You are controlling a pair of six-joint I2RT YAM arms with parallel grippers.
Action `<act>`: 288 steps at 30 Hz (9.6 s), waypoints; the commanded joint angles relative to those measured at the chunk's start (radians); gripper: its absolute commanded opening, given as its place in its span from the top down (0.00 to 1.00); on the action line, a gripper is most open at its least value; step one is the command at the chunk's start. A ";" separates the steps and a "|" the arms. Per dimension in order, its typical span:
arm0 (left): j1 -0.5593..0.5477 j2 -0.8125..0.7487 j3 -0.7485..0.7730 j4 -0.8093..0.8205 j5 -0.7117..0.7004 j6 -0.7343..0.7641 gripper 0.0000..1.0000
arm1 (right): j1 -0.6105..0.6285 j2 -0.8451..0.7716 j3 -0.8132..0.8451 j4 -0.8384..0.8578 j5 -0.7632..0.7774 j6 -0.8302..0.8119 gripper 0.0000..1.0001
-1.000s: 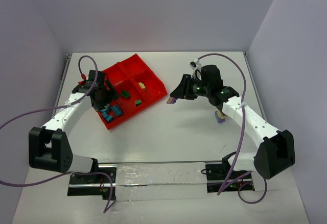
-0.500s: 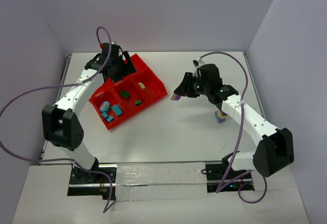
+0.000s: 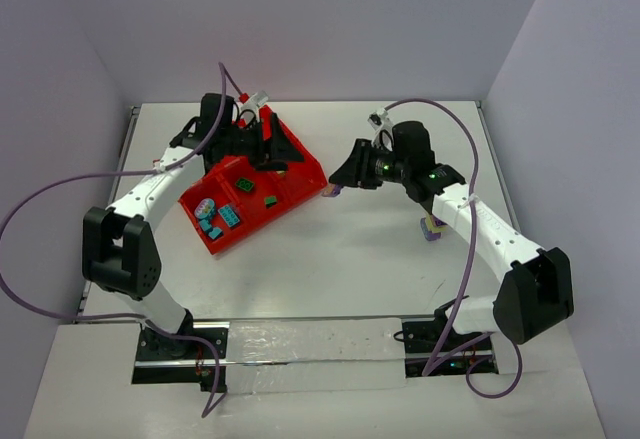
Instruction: Sort the legos into containers by color
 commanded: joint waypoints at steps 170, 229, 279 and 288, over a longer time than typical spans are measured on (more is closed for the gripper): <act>-0.115 0.165 0.382 -0.234 -0.662 0.105 0.08 | -0.268 -0.082 -0.187 -0.350 0.803 -0.115 0.57; -0.318 0.176 0.401 -0.328 -0.846 0.096 0.01 | -0.073 -0.051 0.089 -0.417 0.798 0.014 0.11; -0.602 0.486 0.610 -0.444 -0.871 0.115 0.99 | -0.311 -0.223 -0.036 -0.385 0.702 -0.025 0.10; -0.324 0.149 0.358 -0.173 -0.257 0.151 1.00 | -0.311 -0.291 -0.109 -0.155 0.158 -0.114 0.09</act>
